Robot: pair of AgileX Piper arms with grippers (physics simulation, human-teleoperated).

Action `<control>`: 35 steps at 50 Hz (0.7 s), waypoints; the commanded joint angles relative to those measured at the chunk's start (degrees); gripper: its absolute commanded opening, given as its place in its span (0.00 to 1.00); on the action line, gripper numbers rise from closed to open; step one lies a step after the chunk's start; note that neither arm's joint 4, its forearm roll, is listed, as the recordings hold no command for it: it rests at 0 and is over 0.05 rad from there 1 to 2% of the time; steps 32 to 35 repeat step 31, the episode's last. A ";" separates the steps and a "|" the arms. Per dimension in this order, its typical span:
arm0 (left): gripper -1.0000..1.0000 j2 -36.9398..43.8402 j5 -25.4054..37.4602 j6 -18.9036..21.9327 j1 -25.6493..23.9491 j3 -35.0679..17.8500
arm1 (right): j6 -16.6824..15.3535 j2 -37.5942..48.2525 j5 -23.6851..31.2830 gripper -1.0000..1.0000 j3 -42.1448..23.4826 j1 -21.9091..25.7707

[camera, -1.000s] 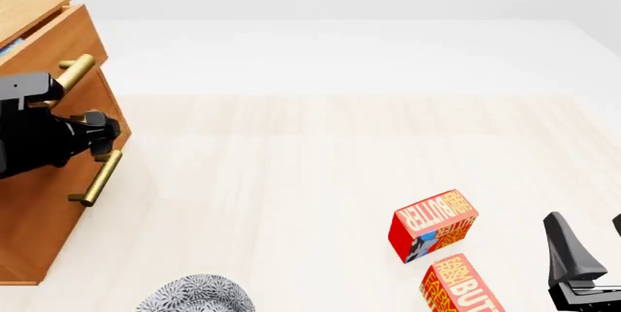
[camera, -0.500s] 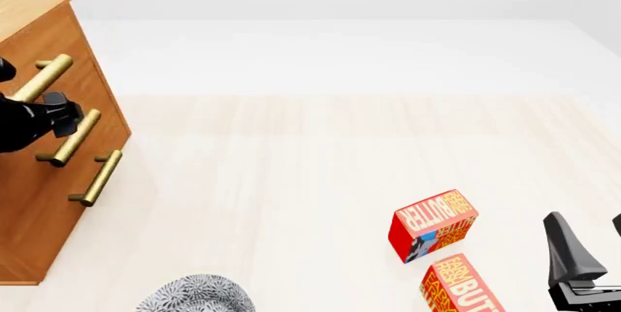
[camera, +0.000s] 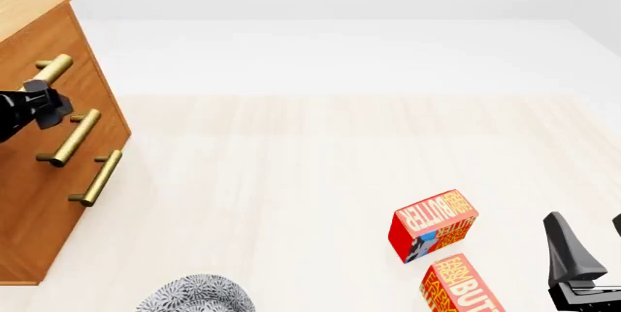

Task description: Put the chocolate pudding in the top drawer of the cabinet and close it.

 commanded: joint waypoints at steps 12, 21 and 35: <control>1.00 -15.42 8.63 1.76 11.25 -15.83 | 0.00 0.00 0.00 1.00 0.00 0.00; 1.00 -17.70 13.67 2.13 9.37 -22.62 | 0.00 0.00 0.00 1.00 0.00 -0.01; 1.00 -18.42 15.25 2.08 8.91 -25.01 | 0.00 0.00 0.00 1.00 0.00 0.00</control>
